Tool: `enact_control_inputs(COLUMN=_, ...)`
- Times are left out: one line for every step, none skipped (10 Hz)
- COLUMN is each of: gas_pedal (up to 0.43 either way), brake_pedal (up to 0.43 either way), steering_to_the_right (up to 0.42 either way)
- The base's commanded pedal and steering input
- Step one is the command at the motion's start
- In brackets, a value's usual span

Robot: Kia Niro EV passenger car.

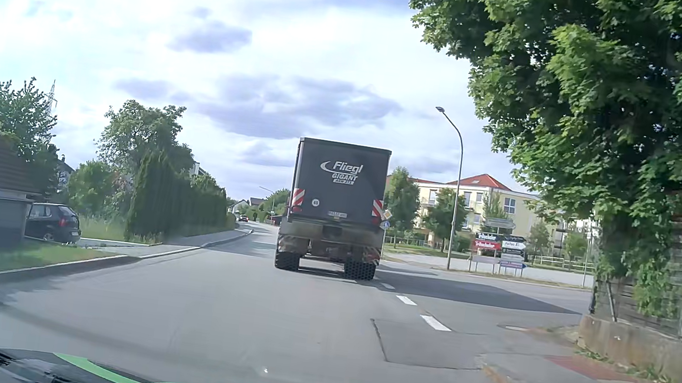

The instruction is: Follow the waypoints while adhering to traffic rules and regulations

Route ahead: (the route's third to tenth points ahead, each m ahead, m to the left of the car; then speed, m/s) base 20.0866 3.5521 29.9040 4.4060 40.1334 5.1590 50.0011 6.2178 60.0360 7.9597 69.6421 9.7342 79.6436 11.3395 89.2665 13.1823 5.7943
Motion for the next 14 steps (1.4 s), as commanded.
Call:
enact_control_inputs(gas_pedal=0.098, brake_pedal=0.0, steering_to_the_right=-0.03)
enact_control_inputs(gas_pedal=0.098, brake_pedal=0.0, steering_to_the_right=-0.031)
enact_control_inputs(gas_pedal=0.098, brake_pedal=0.0, steering_to_the_right=-0.031)
enact_control_inputs(gas_pedal=0.118, brake_pedal=0.0, steering_to_the_right=-0.031)
enact_control_inputs(gas_pedal=0.118, brake_pedal=0.0, steering_to_the_right=-0.031)
enact_control_inputs(gas_pedal=0.13, brake_pedal=0.0, steering_to_the_right=-0.031)
enact_control_inputs(gas_pedal=0.13, brake_pedal=0.0, steering_to_the_right=-0.03)
enact_control_inputs(gas_pedal=0.157, brake_pedal=0.0, steering_to_the_right=-0.028)
enact_control_inputs(gas_pedal=0.157, brake_pedal=0.0, steering_to_the_right=-0.027)
enact_control_inputs(gas_pedal=0.169, brake_pedal=0.0, steering_to_the_right=-0.026)
enact_control_inputs(gas_pedal=0.177, brake_pedal=0.0, steering_to_the_right=-0.026)
enact_control_inputs(gas_pedal=0.189, brake_pedal=0.0, steering_to_the_right=-0.025)
enact_control_inputs(gas_pedal=0.189, brake_pedal=0.0, steering_to_the_right=-0.025)
enact_control_inputs(gas_pedal=0.189, brake_pedal=0.0, steering_to_the_right=-0.025)
